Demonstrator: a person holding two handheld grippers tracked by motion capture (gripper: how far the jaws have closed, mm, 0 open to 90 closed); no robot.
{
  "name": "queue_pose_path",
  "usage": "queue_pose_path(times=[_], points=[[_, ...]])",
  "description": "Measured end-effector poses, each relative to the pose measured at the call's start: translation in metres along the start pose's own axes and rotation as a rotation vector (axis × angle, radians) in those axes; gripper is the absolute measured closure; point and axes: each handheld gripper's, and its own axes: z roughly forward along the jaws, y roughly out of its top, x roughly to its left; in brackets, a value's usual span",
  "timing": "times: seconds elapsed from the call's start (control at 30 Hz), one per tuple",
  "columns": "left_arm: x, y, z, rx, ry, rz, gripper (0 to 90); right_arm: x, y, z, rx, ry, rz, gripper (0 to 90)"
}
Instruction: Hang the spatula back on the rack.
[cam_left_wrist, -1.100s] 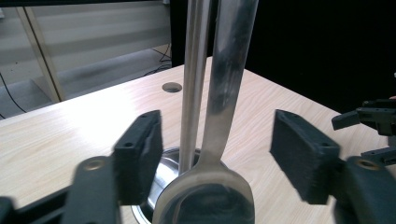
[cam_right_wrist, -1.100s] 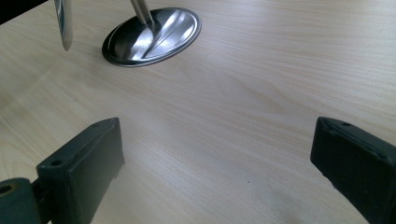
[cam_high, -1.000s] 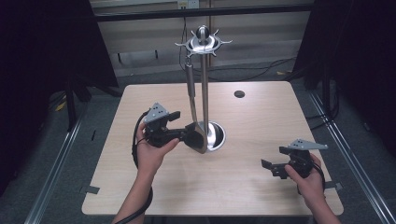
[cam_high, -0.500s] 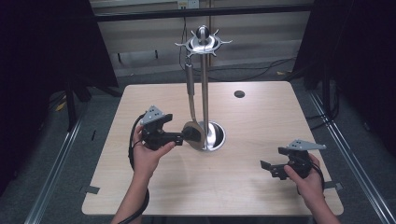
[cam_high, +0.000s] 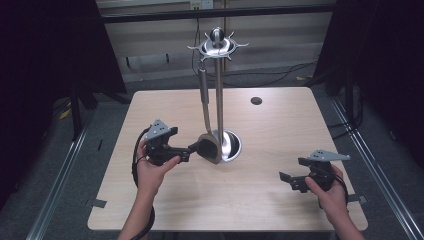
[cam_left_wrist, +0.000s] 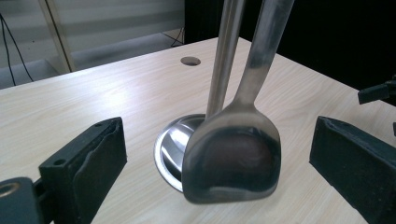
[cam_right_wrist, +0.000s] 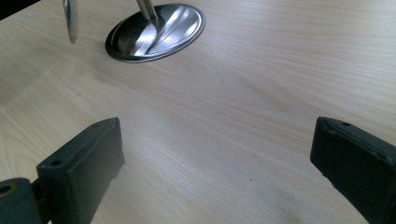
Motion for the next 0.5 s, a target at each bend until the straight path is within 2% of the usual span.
queue_pose_path(times=[0.17,0.5], points=[[0.003,-0.006,-0.003,0.018,0.01,0.018,3.6,0.0,0.0,0.0,0.001,0.0,0.001,2.3],[0.009,-0.022,-0.004,0.044,0.02,0.006,3.6,0.0,-0.001,0.0,0.004,-0.001,0.005,2.3]])
